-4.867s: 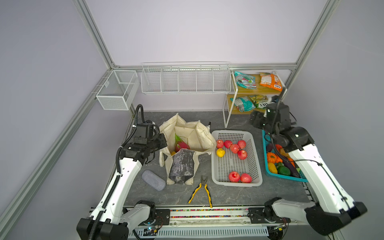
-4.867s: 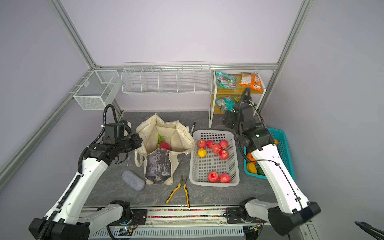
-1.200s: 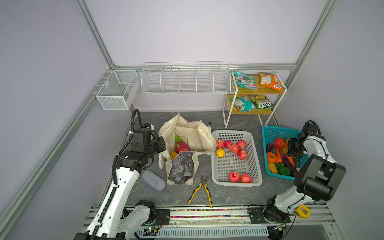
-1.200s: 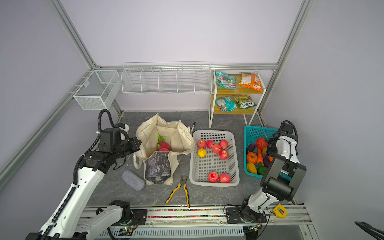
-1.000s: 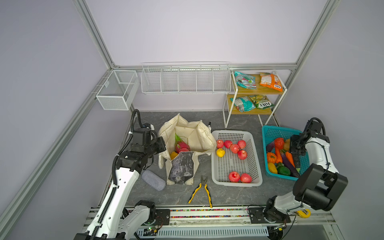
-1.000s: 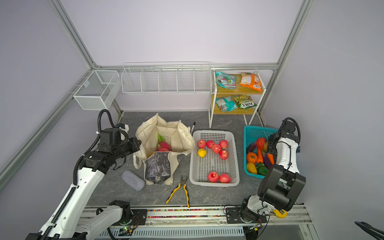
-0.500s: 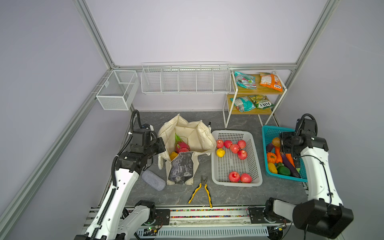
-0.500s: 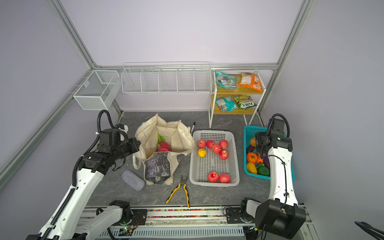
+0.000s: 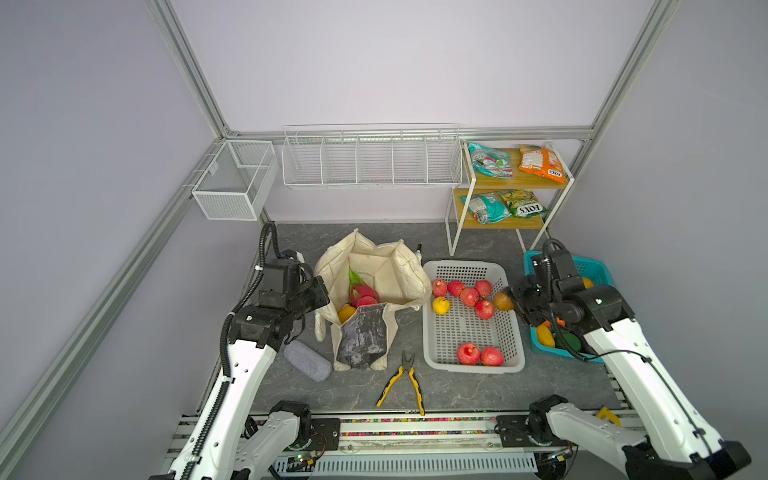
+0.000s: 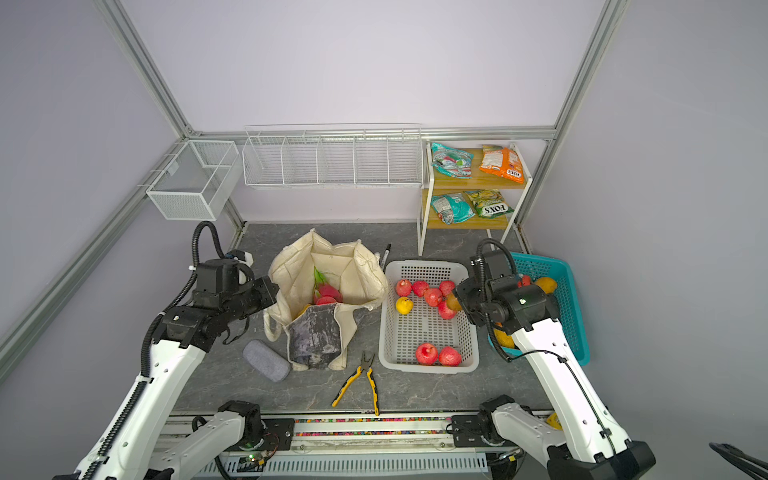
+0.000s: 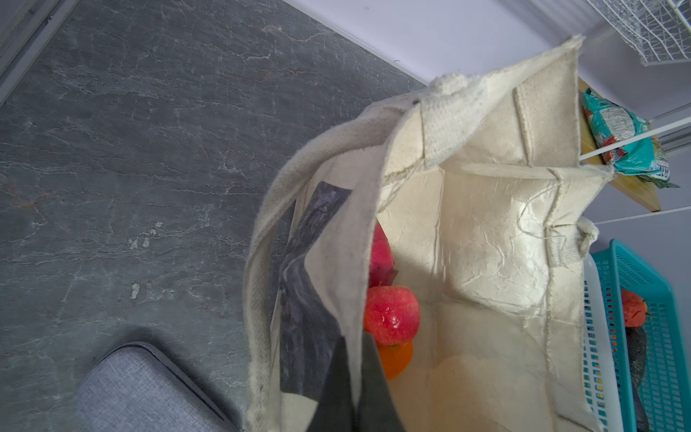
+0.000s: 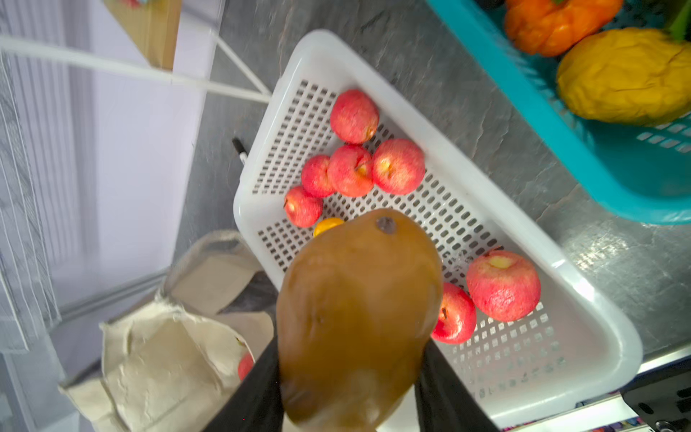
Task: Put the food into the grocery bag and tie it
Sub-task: 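Carry the brown potato with the right gripper over the tote bag, then lower the potato into the bag beside the dragon fruit and release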
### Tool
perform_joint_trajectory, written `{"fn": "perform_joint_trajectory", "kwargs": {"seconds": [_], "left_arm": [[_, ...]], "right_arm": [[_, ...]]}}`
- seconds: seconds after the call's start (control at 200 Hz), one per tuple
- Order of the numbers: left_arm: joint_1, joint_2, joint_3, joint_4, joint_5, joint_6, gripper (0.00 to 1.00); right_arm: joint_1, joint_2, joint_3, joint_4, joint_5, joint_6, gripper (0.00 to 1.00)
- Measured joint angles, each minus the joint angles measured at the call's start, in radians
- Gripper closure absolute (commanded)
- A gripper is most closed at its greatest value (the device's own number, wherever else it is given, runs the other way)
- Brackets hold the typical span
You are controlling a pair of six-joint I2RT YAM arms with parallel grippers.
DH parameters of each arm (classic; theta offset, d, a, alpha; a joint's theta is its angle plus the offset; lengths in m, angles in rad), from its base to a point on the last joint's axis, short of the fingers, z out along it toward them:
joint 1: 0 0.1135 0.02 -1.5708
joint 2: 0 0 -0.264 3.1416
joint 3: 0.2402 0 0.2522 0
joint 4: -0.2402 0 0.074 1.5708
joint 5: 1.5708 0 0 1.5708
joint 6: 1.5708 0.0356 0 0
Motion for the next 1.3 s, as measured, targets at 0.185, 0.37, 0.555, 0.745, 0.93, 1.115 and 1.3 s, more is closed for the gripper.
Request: {"fn": "perform_joint_trajectory", "kwargs": {"seconds": [0.185,0.37,0.555,0.745,0.93,1.115,1.3], "left_arm": [[0.000,0.026,0.055,-0.048,-0.013,0.001,1.00],[0.000,0.053,0.081,-0.074,-0.015,0.001,1.00],[0.000,0.074,0.100,-0.081,-0.012,0.000,1.00],[0.000,0.076,0.101,-0.082,-0.008,0.000,1.00],[0.000,0.076,0.101,-0.081,-0.008,0.000,1.00],[0.000,0.076,0.101,-0.081,-0.008,0.000,1.00],[0.000,0.076,0.101,-0.080,-0.007,0.000,1.00]], "right_arm": [[0.246,0.151,0.179,0.049,0.061,-0.055,0.58],[0.392,0.338,0.360,0.170,0.065,-0.191,0.58],[0.457,0.507,0.483,0.290,0.010,-0.328,0.57],[0.480,0.704,0.645,0.353,-0.066,-0.425,0.57],[0.498,0.860,0.767,0.370,-0.128,-0.493,0.57],[0.506,0.960,0.829,0.355,-0.173,-0.560,0.56],[0.512,0.999,0.832,0.325,-0.179,-0.630,0.56]]}}
